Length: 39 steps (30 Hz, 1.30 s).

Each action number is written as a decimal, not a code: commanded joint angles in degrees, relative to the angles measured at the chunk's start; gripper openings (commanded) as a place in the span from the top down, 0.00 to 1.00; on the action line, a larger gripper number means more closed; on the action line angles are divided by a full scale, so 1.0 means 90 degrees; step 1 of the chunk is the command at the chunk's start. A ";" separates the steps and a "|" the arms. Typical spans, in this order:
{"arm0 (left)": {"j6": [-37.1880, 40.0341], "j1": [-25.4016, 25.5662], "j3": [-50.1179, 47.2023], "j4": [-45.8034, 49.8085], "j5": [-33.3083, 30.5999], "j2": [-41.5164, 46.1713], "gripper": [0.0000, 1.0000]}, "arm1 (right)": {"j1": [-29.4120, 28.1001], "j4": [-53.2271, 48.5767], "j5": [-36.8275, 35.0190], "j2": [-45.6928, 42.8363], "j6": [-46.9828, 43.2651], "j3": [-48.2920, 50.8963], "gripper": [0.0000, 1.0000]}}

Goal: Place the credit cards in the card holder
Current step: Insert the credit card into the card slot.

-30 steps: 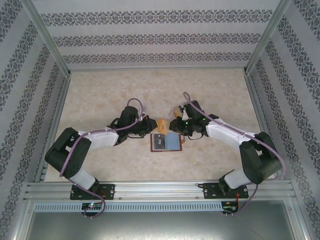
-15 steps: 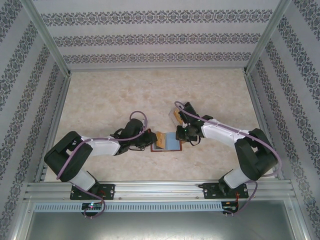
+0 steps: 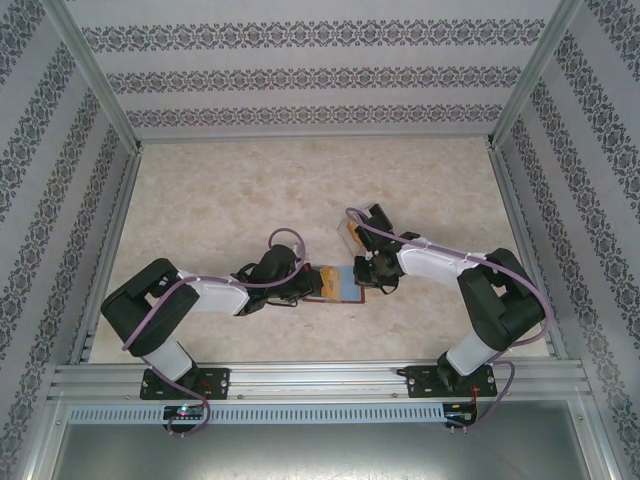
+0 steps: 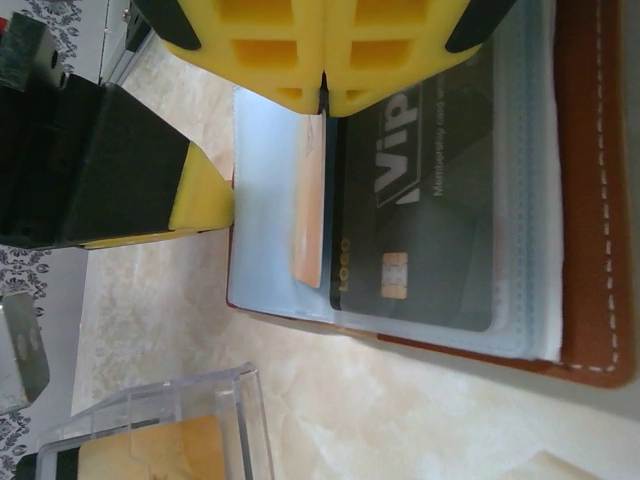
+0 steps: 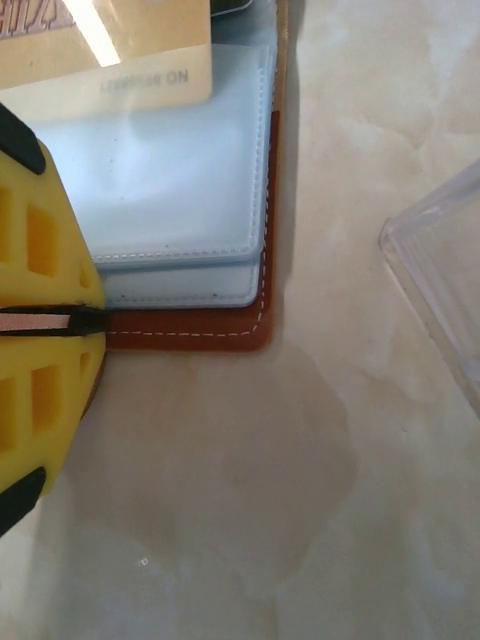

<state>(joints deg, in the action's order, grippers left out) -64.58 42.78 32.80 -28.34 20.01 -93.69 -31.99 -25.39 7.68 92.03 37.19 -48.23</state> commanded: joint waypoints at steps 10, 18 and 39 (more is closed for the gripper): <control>-0.0367 0.0299 -0.0036 -0.0785 -0.0627 -0.0489 1.00 | -0.0010 0.0194 -0.0212 0.0332 0.0076 0.0378 0.87; -0.0521 0.0444 0.0175 -0.0715 -0.0996 -0.0618 1.00 | -0.0010 0.0373 -0.0031 0.0341 0.0220 0.0485 0.87; -0.0470 0.0686 0.0798 -0.0257 -0.1017 -0.1037 0.85 | 0.0010 0.0610 0.0203 0.0236 0.0439 0.0515 0.87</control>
<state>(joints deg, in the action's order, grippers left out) -70.04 47.75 38.20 -33.56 11.27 -102.50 -31.62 -19.84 9.26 91.26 40.58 -45.84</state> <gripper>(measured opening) 0.131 0.128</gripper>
